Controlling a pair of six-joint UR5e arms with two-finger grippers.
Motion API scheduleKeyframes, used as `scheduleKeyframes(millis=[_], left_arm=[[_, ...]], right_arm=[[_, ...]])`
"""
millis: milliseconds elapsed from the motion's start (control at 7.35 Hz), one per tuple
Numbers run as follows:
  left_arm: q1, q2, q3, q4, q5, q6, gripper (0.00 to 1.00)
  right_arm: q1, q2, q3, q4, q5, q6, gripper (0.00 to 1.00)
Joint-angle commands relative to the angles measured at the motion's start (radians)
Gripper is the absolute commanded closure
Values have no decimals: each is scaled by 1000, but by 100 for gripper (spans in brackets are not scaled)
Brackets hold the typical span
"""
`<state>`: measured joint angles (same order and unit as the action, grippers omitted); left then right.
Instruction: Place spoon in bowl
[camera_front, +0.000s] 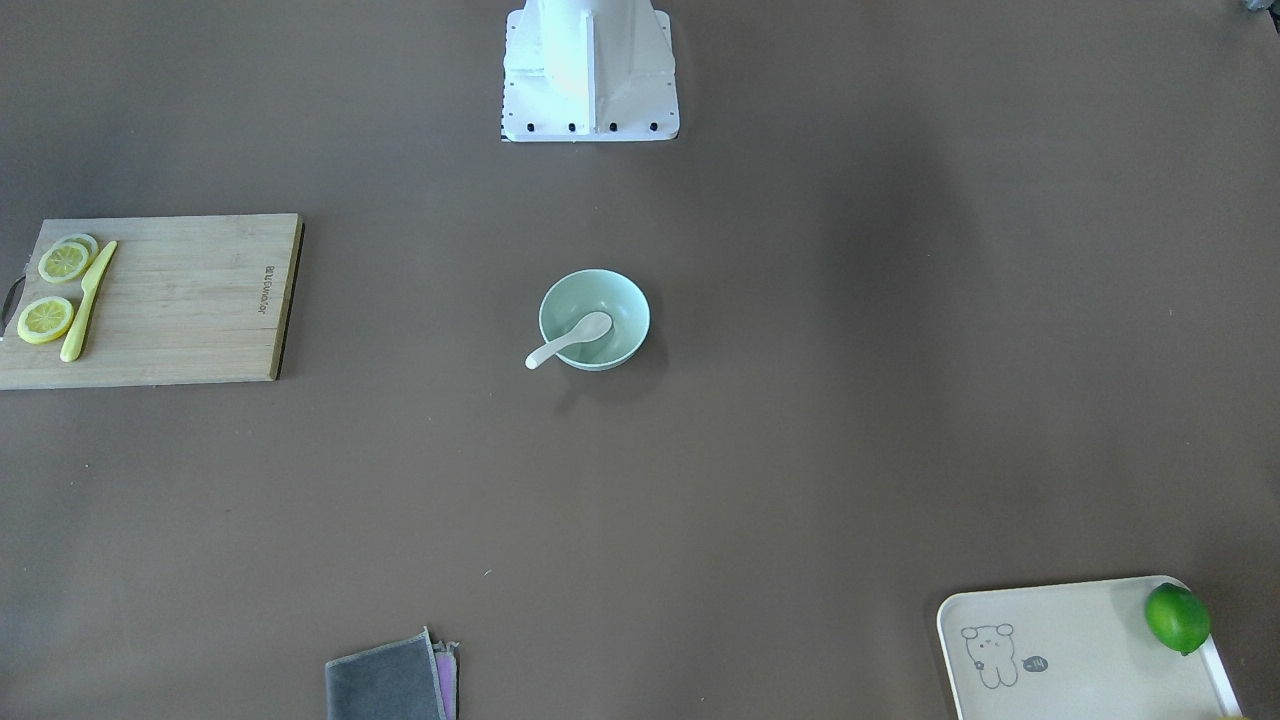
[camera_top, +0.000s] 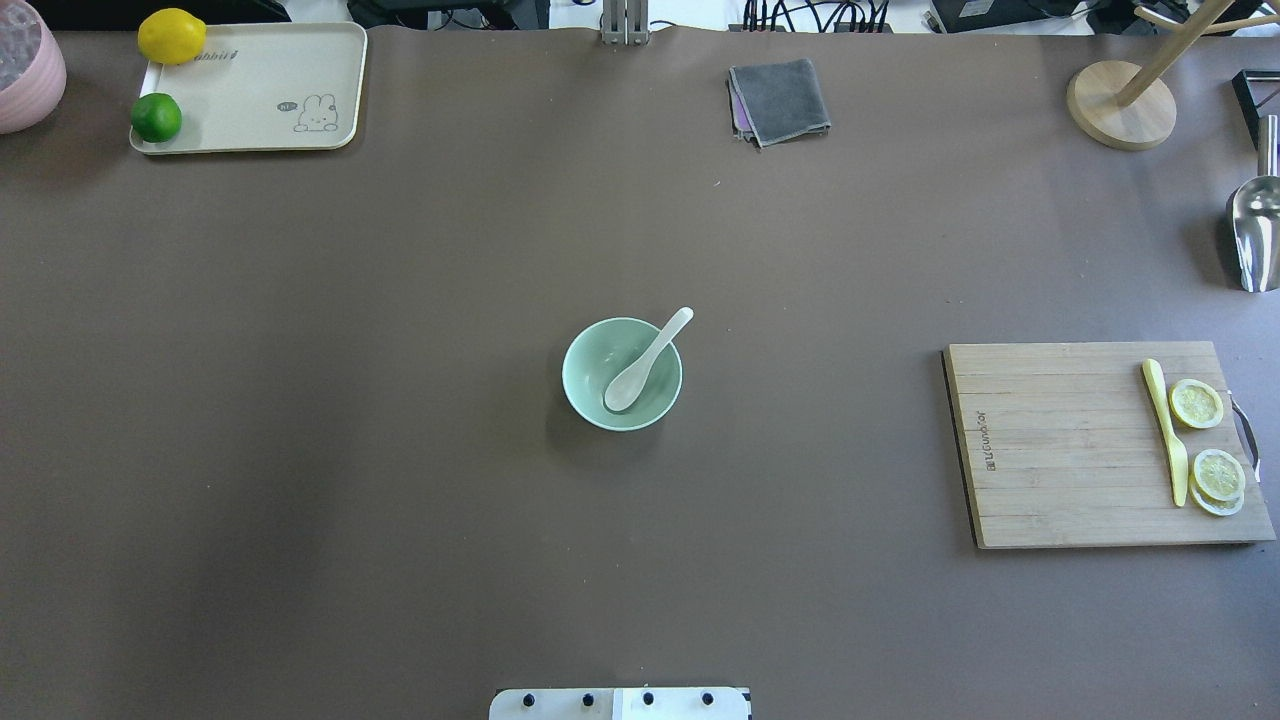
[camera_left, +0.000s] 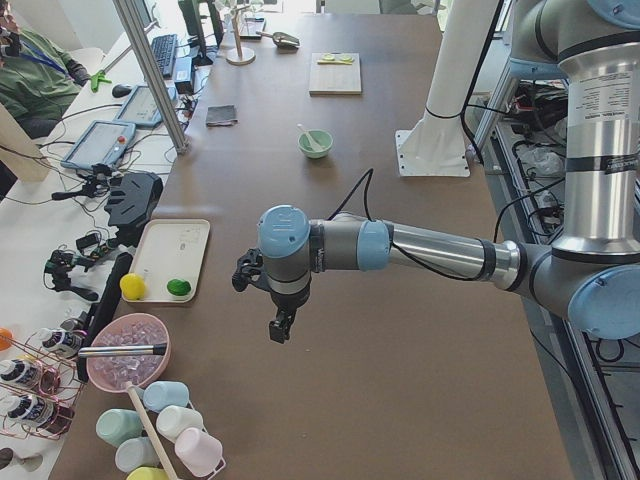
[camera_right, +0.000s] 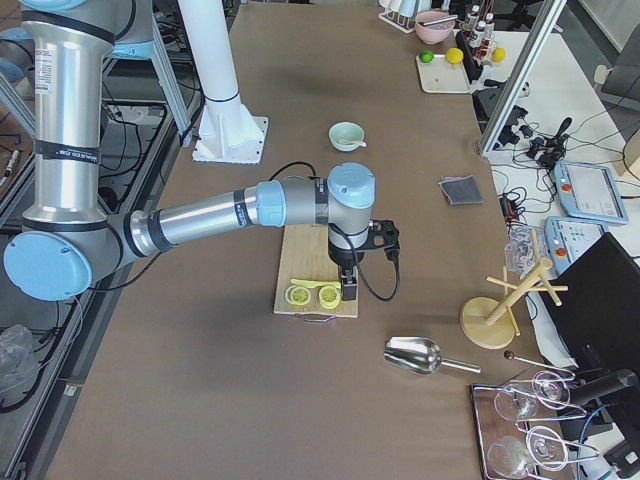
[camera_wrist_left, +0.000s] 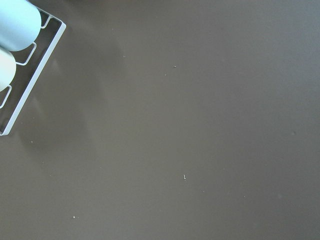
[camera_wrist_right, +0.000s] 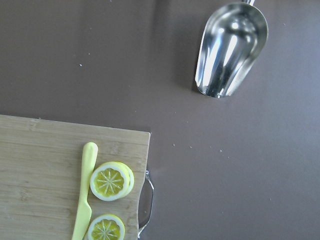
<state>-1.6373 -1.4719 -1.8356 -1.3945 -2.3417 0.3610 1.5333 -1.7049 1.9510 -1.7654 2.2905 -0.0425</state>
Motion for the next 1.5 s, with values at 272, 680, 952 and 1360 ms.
scheduleKeyframes(millis=[272,680,952,1360], left_arm=[[-10,25,-42,-8,45,3,2],[-12,28,-51,-8,45,4,2],[-12,28,-51,-8,45,3,2],[-12,30,-51,-8,45,3,2]], right_arm=[[31,-51,-35,0,7,-10,0],[31,-50,-63,0,13,-13,0],[31,-48,-63,0,18,-13,0],[30,-50,-64,0,18,-13,0]])
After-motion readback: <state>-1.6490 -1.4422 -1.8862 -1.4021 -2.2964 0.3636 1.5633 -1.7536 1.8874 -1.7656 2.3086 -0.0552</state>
